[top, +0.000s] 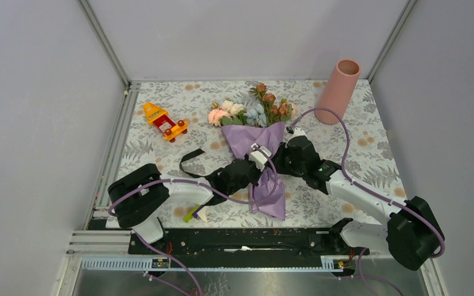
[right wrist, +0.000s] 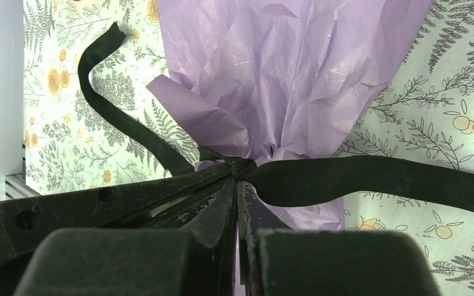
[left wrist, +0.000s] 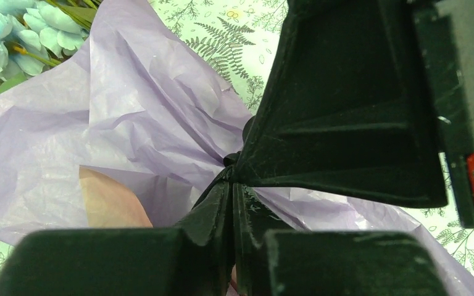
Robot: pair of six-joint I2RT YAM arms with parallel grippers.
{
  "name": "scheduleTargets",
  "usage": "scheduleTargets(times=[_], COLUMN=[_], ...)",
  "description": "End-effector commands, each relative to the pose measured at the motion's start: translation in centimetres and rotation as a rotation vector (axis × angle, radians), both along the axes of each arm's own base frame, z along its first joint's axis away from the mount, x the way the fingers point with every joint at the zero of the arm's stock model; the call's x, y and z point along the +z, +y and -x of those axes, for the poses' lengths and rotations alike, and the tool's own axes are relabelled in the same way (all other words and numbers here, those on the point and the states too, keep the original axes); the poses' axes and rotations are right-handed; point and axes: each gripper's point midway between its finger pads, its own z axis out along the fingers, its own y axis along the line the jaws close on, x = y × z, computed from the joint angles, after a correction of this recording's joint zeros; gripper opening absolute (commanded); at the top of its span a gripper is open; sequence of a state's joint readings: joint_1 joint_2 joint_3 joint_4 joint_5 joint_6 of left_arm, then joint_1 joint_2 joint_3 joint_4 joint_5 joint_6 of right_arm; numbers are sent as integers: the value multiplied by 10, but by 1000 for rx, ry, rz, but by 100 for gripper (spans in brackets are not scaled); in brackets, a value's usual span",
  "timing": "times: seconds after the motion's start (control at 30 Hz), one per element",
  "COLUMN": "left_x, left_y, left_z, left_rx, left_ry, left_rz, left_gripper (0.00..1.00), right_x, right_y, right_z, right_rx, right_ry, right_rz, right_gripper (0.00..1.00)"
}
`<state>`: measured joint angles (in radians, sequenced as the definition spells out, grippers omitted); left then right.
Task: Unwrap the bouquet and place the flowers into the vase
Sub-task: Untie the ribbon from the wrapping paper.
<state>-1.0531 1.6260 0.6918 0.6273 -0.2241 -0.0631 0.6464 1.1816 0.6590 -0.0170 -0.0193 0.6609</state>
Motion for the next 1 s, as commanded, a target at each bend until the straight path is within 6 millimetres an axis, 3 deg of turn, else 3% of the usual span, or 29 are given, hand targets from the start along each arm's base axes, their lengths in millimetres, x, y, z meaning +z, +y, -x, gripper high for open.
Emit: scheduleTargets(times=[0.0,0.43,0.97], left_x=[38,18,-5], left_y=[-13,9,34], left_z=[-12,0,8], left_rx=[22,56,121], left_ry=[-93,-52,23], left_rz=[88,73,54], left_gripper=[1,0,0], right_x=[20,2,-18], right_y=[8,-29,-51], right_z=[-10,-33,-31], right_rx=[-2,-200,-248], right_ry=[-48,-124,-107], right_rz=[-42,77,197], right_gripper=[0,0,0])
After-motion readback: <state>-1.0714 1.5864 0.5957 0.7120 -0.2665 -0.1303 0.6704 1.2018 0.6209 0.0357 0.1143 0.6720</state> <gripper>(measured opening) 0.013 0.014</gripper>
